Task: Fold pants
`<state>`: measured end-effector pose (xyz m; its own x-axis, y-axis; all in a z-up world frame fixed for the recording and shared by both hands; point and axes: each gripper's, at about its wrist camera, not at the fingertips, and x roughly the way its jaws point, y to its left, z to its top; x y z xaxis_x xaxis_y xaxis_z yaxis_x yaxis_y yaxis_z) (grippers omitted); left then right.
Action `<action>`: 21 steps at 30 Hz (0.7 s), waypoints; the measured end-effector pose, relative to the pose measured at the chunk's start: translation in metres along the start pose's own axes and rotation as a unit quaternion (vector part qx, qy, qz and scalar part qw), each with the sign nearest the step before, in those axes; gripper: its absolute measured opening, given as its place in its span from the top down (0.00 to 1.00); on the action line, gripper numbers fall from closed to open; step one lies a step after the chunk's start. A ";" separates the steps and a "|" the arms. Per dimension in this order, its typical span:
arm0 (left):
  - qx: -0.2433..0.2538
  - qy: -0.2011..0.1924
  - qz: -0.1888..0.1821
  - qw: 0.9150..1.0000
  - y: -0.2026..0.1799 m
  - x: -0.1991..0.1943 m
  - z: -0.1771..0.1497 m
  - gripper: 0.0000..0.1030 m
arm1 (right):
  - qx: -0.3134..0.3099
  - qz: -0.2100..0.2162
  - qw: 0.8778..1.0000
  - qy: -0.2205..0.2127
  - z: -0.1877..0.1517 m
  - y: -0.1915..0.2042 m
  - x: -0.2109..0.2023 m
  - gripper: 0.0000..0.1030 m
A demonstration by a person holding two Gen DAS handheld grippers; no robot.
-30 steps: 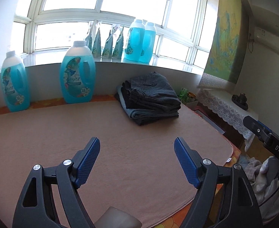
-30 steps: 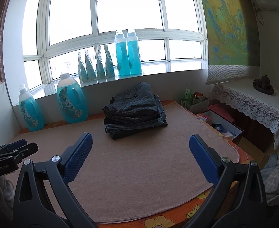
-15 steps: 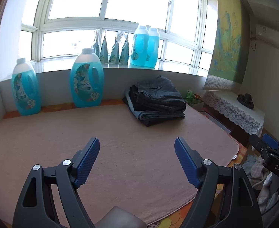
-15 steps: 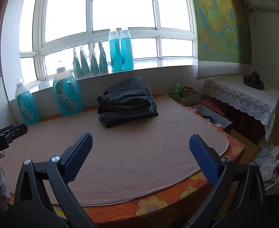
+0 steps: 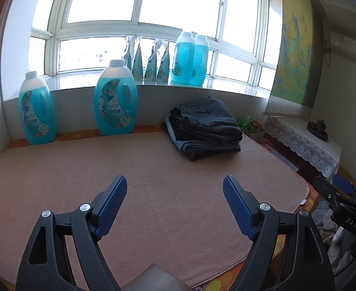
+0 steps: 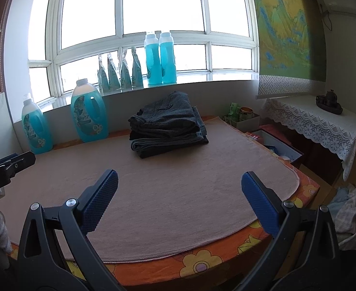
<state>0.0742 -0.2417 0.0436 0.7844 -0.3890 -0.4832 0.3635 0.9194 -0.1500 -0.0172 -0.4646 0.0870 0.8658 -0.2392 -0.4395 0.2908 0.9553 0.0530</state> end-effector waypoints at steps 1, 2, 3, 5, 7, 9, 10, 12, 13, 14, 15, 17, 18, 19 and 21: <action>-0.003 0.004 -0.004 1.000 0.001 0.001 0.000 0.21 | 0.001 0.001 1.000 0.000 0.001 0.000 0.001 0.00; -0.005 0.005 -0.004 1.000 0.001 0.001 0.000 0.21 | 0.001 0.000 1.000 0.000 0.001 0.000 0.001 0.00; -0.005 0.003 -0.002 1.000 0.001 0.000 0.000 0.21 | 0.001 0.000 1.000 -0.001 0.002 0.000 0.001 0.00; -0.003 -0.002 0.002 1.000 0.001 -0.001 0.001 0.21 | -0.001 0.001 1.000 -0.004 0.002 0.001 0.000 0.00; -0.004 -0.002 0.003 1.000 0.001 -0.001 0.000 0.21 | -0.003 0.003 1.000 -0.006 0.002 0.003 0.000 0.00; -0.007 0.001 0.001 1.000 0.002 -0.001 0.000 0.21 | -0.004 0.003 1.000 -0.004 0.002 0.005 0.002 0.00; -0.007 0.001 0.002 1.000 0.001 -0.001 -0.001 0.21 | -0.004 0.005 1.000 -0.003 0.001 0.006 0.002 0.00; -0.007 0.002 -0.003 1.000 0.001 -0.001 -0.001 0.21 | -0.006 0.008 1.000 -0.002 0.001 0.008 0.002 0.00; -0.007 0.003 -0.004 1.000 0.000 -0.001 0.000 0.21 | -0.007 0.008 1.000 -0.003 0.001 0.008 0.003 0.00; -0.005 0.003 -0.003 1.000 0.000 -0.001 0.001 0.21 | -0.008 0.007 1.000 -0.003 0.001 0.009 0.003 0.00; -0.003 0.001 0.001 1.000 -0.001 -0.001 0.000 0.21 | -0.007 0.006 1.000 -0.004 0.002 0.010 0.003 0.00; -0.004 0.000 0.001 1.000 -0.001 -0.002 0.001 0.21 | -0.005 0.012 1.000 -0.005 0.003 0.010 0.004 0.00; -0.005 0.001 -0.001 1.000 -0.001 -0.001 0.001 0.21 | -0.006 0.014 1.000 -0.006 0.003 0.010 0.004 0.00; -0.006 0.002 -0.001 1.000 0.000 -0.001 0.001 0.21 | -0.008 0.012 1.000 -0.006 0.003 0.011 0.005 0.00; -0.006 0.002 0.001 1.000 0.001 0.000 0.000 0.21 | -0.008 0.008 1.000 -0.005 0.003 0.012 0.006 0.00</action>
<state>0.0743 -0.2411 0.0440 0.7835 -0.3862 -0.4868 0.3551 0.9212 -0.1593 -0.0077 -0.4549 0.0876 0.8746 -0.2247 -0.4296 0.2699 0.9618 0.0464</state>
